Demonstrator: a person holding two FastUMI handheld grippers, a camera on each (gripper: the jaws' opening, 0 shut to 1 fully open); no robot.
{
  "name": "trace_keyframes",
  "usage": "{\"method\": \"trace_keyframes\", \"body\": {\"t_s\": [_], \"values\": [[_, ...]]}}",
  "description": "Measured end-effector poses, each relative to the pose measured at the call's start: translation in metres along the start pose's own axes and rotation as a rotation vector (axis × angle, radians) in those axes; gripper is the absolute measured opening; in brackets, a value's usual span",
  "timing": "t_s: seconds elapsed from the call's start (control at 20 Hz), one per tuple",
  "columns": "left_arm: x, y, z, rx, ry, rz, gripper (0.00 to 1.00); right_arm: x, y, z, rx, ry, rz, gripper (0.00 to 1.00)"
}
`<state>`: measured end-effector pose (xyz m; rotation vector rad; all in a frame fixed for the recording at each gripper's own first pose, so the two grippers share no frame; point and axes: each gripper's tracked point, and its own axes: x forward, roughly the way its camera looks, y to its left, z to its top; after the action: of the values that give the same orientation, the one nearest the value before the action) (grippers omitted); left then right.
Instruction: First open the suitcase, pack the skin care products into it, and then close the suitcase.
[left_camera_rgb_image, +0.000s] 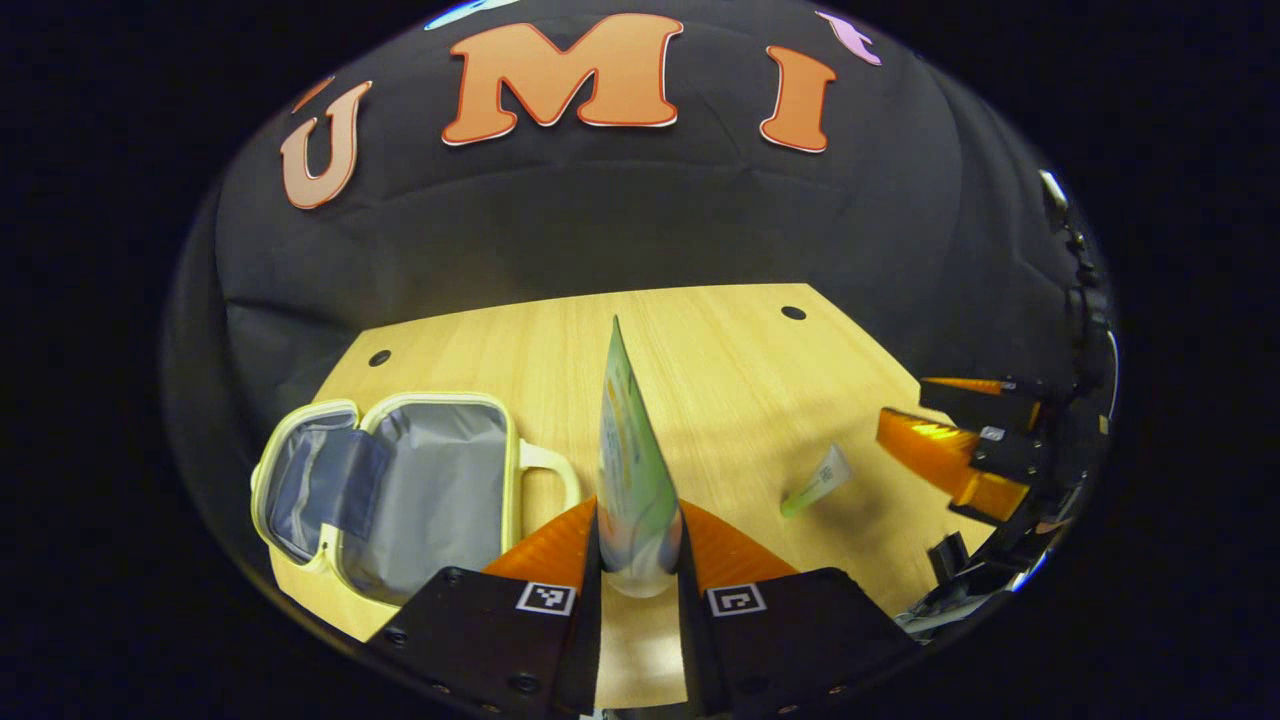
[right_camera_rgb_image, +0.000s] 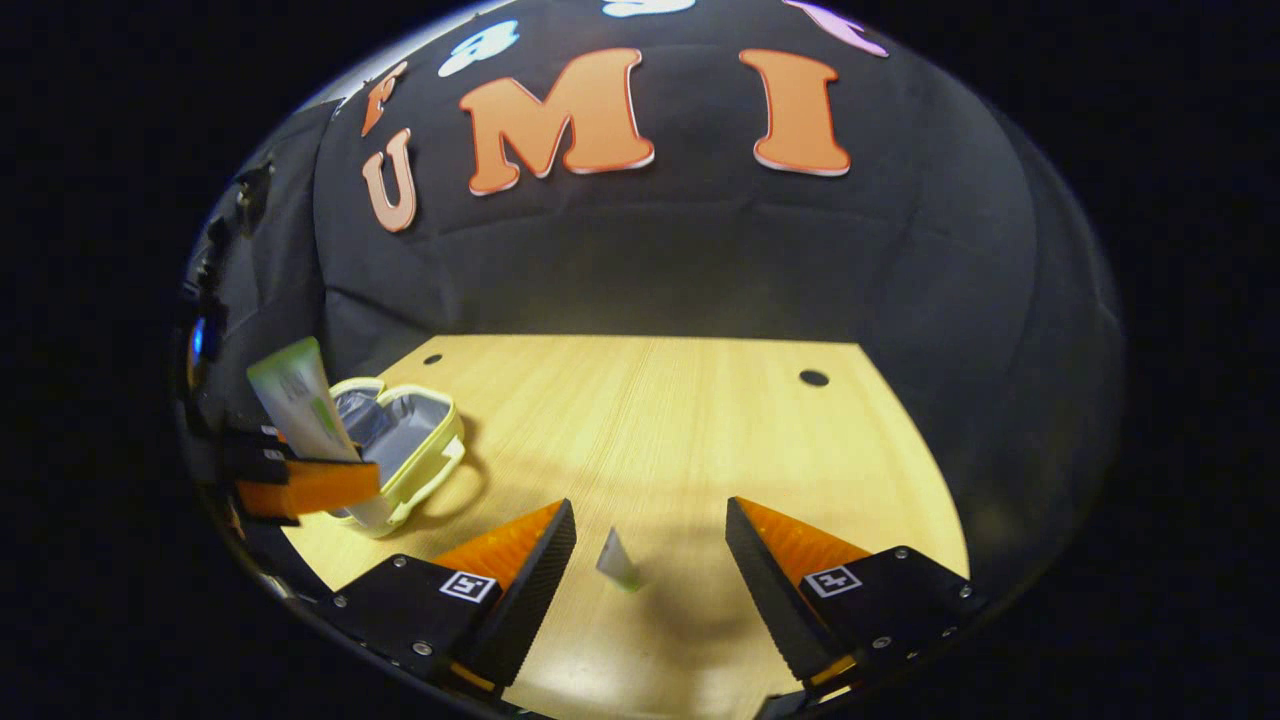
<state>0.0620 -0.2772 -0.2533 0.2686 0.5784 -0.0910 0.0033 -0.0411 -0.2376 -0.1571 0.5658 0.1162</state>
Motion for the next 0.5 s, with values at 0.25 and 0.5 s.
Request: {"method": "trace_keyframes", "body": {"t_s": [0.25, 0.5], "values": [[-0.009, 0.023, -0.017, -0.022, 0.027, 0.037, 0.33, 0.037, 0.012, -0.063, 0.034, 0.155, 0.019, 0.90], [-0.001, 0.034, -0.028, -0.056, 0.043, 0.035, 0.33, 0.057, 0.011, -0.092, 0.011, 0.230, 0.004, 0.69]]}}
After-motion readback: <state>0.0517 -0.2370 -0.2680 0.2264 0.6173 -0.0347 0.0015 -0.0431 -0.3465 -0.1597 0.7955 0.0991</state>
